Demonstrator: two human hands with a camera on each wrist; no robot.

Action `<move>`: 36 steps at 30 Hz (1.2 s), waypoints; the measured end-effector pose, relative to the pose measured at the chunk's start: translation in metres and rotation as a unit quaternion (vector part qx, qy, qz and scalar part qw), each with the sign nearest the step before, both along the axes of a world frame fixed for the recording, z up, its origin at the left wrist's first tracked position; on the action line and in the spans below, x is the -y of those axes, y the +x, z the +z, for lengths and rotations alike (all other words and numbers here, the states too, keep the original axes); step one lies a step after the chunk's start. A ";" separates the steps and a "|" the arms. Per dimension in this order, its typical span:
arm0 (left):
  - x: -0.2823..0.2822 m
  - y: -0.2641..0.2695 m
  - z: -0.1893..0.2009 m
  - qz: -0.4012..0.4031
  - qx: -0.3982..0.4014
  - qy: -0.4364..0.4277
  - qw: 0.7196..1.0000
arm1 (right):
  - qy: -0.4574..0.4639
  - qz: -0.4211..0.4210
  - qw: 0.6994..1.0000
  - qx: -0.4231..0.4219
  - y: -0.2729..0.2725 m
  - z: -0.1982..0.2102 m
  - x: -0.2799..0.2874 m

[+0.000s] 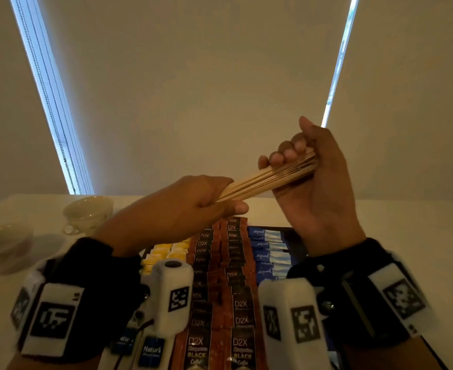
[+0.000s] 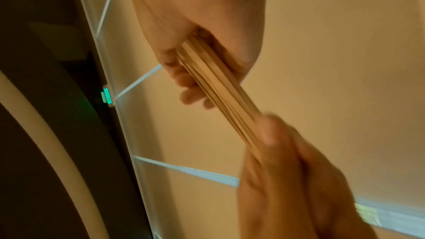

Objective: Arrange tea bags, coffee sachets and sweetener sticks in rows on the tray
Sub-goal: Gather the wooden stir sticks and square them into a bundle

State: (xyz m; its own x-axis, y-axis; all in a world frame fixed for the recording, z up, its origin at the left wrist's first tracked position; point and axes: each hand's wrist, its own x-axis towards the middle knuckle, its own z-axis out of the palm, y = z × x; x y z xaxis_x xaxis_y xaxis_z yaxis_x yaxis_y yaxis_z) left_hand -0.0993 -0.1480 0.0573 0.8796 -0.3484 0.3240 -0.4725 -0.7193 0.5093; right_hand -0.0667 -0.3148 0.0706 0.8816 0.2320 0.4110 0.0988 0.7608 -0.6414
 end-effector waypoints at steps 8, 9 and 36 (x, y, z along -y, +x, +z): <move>0.010 0.002 -0.003 0.024 -0.007 0.074 0.997 | -0.257 -0.209 0.940 0.086 -0.004 -0.003 -0.005; 0.010 0.003 -0.003 0.031 0.001 0.070 0.997 | -0.271 -0.216 0.933 0.092 -0.004 -0.003 -0.005; -0.010 -0.012 0.017 0.123 0.048 -0.036 0.991 | -0.491 -0.167 0.845 0.132 0.002 -0.010 -0.003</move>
